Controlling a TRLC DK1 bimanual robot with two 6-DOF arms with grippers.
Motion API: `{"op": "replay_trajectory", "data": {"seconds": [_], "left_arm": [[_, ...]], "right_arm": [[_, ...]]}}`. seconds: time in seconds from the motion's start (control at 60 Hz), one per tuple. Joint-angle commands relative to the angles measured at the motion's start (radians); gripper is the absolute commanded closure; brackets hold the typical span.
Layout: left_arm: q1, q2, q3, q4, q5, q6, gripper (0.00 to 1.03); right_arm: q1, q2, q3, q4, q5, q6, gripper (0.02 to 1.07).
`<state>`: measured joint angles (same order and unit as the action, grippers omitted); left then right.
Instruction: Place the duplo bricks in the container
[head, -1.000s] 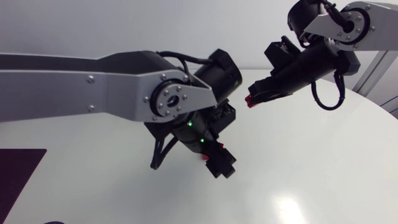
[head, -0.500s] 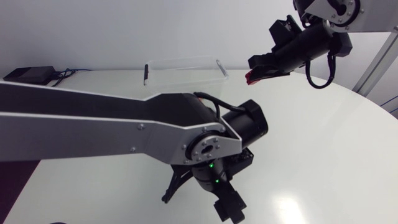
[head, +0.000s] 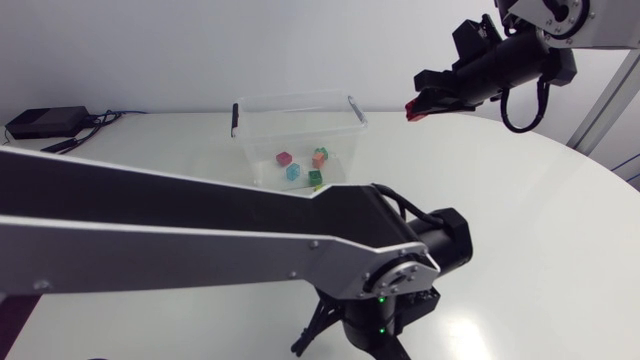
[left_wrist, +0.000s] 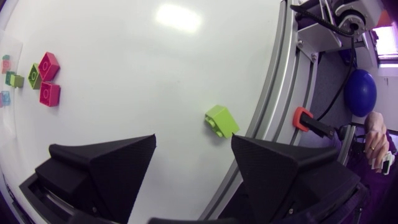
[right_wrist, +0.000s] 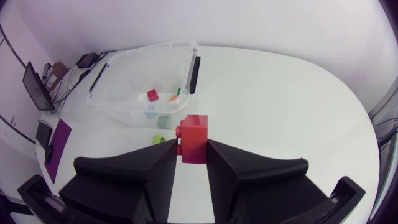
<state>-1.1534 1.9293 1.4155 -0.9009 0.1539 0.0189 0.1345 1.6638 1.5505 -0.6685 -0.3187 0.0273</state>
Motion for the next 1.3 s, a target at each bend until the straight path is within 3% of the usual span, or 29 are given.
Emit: {"op": "replay_trajectory", "data": {"seconds": [0.0, 0.65, 0.817, 0.983, 1.083, 1.283], "left_arm": [[-0.019, 0.048, 0.031, -0.027, 0.018, -0.031, 0.19], [-0.058, 0.212, 0.168, -0.112, 0.061, -0.093, 0.19], [-0.063, 0.226, 0.166, -0.118, 0.087, -0.094, 0.27], [-0.065, 0.240, 0.163, -0.115, 0.108, -0.096, 0.51], [-0.065, 0.249, 0.154, -0.099, 0.116, -0.096, 0.80], [-0.055, 0.204, 0.088, -0.081, 0.124, -0.082, 0.84]], "right_arm": [[-0.019, 0.016, 0.029, 0.012, -0.011, 0.028, 0.77], [-0.053, 0.008, 0.006, 0.020, -0.025, 0.019, 0.77], [-0.055, 0.013, 0.026, 0.027, -0.025, 0.025, 0.77], [-0.049, 0.024, 0.040, 0.027, -0.025, 0.031, 0.77], [-0.045, 0.027, 0.043, 0.029, -0.028, 0.031, 0.77], [-0.024, 0.040, 0.045, 0.041, -0.033, 0.034, 0.77]]}}
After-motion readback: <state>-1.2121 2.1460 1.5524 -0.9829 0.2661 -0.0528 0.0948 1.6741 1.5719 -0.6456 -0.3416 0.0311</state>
